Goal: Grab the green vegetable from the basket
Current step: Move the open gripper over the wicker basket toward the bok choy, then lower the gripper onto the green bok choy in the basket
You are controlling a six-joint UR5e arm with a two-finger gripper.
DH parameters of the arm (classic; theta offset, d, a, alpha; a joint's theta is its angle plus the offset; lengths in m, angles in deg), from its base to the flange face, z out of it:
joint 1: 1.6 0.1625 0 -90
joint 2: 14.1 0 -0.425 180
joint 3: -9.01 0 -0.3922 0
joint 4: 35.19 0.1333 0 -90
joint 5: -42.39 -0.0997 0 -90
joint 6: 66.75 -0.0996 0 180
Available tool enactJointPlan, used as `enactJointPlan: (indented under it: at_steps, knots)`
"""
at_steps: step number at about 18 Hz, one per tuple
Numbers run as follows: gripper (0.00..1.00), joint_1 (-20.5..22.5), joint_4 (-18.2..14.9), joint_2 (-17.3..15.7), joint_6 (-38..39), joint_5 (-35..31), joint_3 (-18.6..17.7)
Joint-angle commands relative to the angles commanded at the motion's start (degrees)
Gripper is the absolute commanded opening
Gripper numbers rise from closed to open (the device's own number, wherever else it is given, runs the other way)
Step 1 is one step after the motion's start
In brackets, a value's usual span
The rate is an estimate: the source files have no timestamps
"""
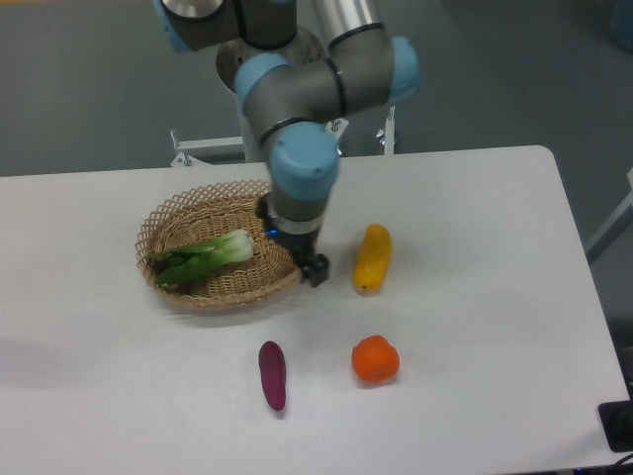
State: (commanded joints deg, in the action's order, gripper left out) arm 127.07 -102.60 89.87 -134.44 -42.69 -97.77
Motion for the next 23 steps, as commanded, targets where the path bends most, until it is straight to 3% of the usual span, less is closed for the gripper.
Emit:
enactJointPlan:
  at_steps: [5, 11, 16, 18, 21, 23]
  knots:
    - [1.00, -2.20, 0.61, 0.18, 1.16, 0.61, -3.69]
    - [1.00, -3.43, 9.66, 2.02, 2.21, 2.20, -6.95]
    - [0.93, -4.83, 9.32, 2.20, 2.30, 1.76, -8.00]
    - [0.81, -5.28, 9.32, 2.20, 2.30, 1.67, -8.35]
    - [0.38, -5.28, 9.23, 1.76, 2.21, 1.76, -8.09]
    - [0.22, -5.19, 8.88, 1.41, 2.30, 1.76, -7.92]
